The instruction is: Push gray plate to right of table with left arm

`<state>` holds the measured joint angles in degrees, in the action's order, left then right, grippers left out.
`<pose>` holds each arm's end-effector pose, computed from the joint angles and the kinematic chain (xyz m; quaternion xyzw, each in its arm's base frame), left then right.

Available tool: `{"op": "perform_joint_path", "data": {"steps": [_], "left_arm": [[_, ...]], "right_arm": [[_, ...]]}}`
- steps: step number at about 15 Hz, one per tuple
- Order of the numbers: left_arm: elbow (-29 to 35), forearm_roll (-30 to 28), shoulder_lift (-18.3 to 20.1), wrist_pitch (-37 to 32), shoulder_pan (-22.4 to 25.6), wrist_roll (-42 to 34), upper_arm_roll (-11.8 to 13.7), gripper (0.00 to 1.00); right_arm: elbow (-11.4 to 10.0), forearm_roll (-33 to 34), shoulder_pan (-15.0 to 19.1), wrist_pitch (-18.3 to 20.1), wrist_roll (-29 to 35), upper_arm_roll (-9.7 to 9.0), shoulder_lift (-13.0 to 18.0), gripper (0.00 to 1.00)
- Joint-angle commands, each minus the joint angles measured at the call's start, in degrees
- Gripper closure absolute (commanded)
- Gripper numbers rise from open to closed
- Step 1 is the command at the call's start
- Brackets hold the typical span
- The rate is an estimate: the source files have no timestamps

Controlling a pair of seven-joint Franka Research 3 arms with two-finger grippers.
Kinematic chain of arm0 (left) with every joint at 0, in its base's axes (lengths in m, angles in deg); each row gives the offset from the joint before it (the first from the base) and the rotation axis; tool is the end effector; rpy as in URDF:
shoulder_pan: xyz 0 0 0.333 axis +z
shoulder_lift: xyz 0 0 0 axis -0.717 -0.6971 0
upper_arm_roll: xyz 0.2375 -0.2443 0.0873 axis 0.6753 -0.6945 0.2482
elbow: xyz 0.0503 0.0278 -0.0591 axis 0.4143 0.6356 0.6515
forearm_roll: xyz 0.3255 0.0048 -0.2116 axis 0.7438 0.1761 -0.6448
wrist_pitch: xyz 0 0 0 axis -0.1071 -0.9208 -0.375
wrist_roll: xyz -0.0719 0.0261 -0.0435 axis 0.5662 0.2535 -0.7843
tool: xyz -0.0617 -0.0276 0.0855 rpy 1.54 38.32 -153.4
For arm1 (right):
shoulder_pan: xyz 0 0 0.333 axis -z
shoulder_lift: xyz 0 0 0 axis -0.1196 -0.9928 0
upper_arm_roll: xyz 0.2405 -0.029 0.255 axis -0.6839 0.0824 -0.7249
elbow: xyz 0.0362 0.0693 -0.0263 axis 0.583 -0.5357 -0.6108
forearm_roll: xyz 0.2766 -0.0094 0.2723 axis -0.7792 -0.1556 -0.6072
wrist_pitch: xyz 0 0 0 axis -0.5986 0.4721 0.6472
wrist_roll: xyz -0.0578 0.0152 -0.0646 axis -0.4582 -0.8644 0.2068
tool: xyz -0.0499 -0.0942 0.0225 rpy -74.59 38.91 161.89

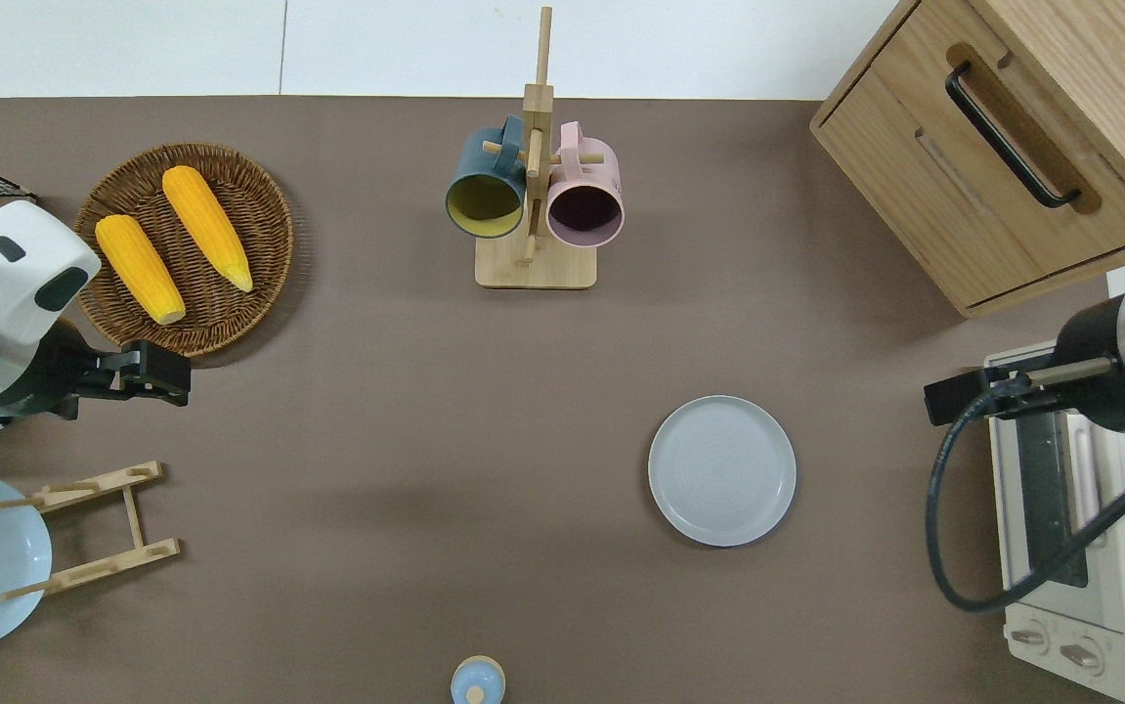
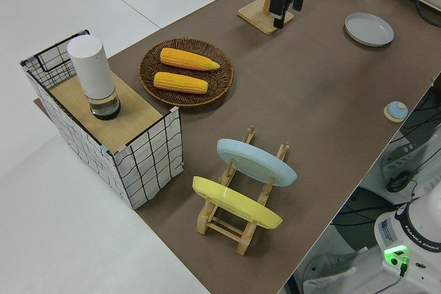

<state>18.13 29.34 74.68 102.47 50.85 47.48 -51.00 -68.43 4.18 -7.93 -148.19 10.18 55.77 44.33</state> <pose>0.5461 -0.0340 0.6037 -0.9970 -0.0403 0.0658 0.0080 0.5209 0.0717 0.6933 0.9978 0.0544 -0.0365 0.0028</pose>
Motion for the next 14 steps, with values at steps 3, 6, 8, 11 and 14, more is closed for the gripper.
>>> {"op": "perform_joint_path", "data": {"steps": [3, 6, 8, 11, 14], "left_arm": [[10.3, -0.2, 6.7, 7.1, 1.0, -1.3, -0.3, 0.0], [10.3, -2.2, 6.1, 10.1, 0.6, -2.5, -0.3, 0.0], [10.3, -2.1, 6.2, 9.6, 0.5, -2.9, -0.4, 0.0], [10.3, -2.2, 6.5, 9.3, 0.9, -2.9, -0.3, 0.0], [10.2, -2.2, 6.5, 9.2, 0.9, -2.8, -0.3, 0.0]], "right_arm": [[0.5, -0.6, 1.2, 0.8, 0.1, -0.77, 0.2, 0.017], [0.5, -0.6, 1.2, 0.8, 0.1, -0.86, 0.2, 0.017], [0.5, -0.6, 1.2, 0.8, 0.1, -0.77, 0.2, 0.017], [0.5, -0.6, 1.2, 0.8, 0.1, -0.77, 0.2, 0.017], [0.5, -0.6, 1.2, 0.8, 0.1, -0.77, 0.2, 0.017]]}}
